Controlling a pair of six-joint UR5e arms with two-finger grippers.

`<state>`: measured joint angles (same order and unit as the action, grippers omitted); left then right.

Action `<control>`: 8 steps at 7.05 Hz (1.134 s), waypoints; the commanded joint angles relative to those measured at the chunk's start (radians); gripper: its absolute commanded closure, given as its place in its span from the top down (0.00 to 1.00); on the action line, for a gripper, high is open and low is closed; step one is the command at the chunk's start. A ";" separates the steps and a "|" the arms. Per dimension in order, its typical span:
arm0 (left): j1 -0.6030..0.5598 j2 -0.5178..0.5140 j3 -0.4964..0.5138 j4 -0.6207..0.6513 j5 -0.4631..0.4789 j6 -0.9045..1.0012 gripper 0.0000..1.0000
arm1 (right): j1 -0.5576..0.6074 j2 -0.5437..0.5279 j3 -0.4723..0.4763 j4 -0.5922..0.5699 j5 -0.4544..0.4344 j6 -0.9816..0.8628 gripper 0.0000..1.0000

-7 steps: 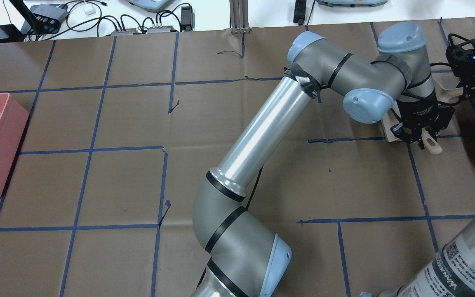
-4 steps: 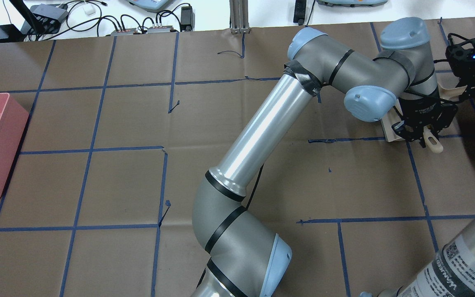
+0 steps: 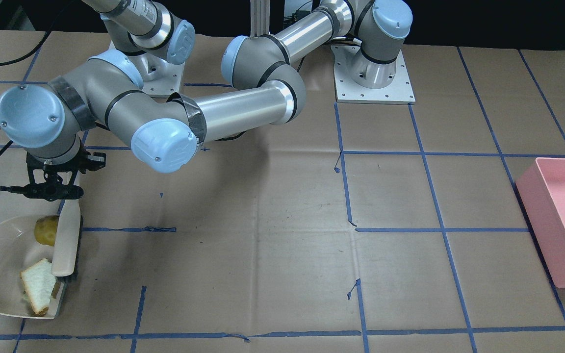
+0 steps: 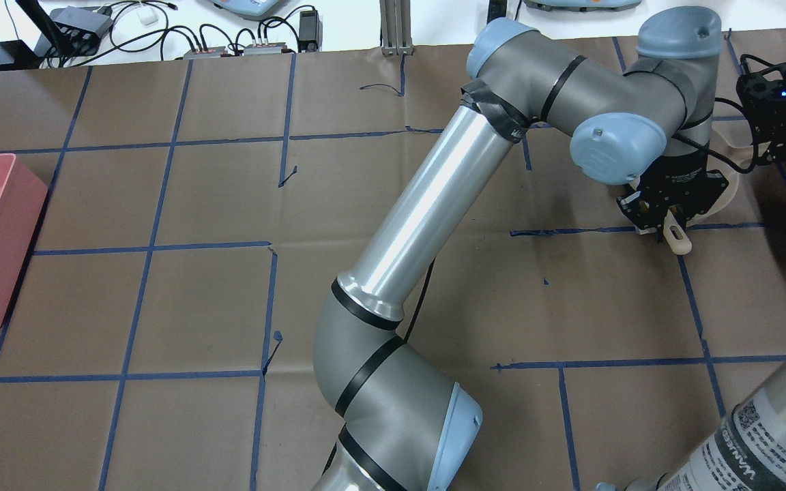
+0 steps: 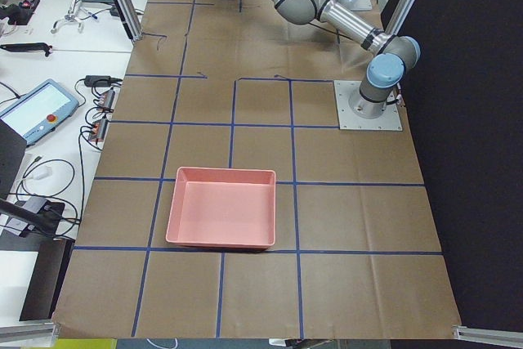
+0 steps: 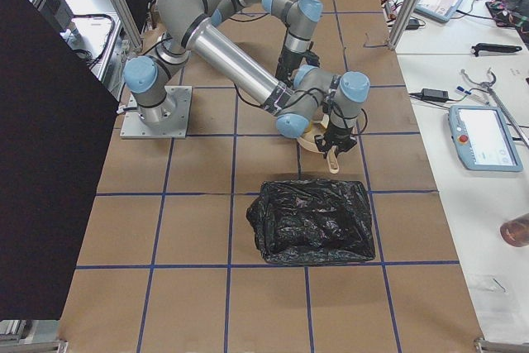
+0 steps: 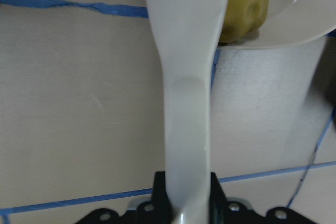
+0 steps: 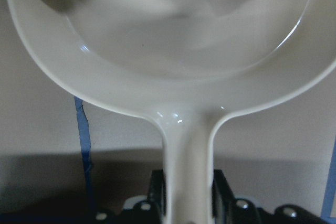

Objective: Sweep and dump trash in nearest bin
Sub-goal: 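Brush the remaining potato toward the dustpan with the left gripper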

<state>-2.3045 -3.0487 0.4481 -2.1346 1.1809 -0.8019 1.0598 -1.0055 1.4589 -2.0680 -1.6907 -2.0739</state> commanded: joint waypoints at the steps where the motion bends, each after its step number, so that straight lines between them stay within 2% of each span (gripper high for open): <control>1: 0.028 0.042 0.020 -0.106 0.084 0.041 0.01 | -0.003 0.004 -0.002 0.000 0.023 0.000 0.02; 4: 0.092 0.068 0.121 -0.299 0.117 0.140 0.01 | -0.014 -0.007 -0.030 0.028 0.121 -0.006 0.02; 6: 0.108 0.091 0.156 -0.345 0.233 0.145 0.06 | -0.017 0.002 -0.119 0.154 0.153 -0.006 0.02; 7: 0.108 0.091 0.178 -0.346 0.314 0.139 0.06 | -0.020 0.005 -0.136 0.172 0.155 -0.008 0.02; 8: 0.109 0.084 0.226 -0.347 0.325 0.139 0.06 | -0.038 0.005 -0.140 0.175 0.160 -0.014 0.02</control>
<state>-2.1974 -2.9617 0.6289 -2.4756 1.4652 -0.6614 1.0368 -1.0021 1.3333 -1.9098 -1.5381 -2.0826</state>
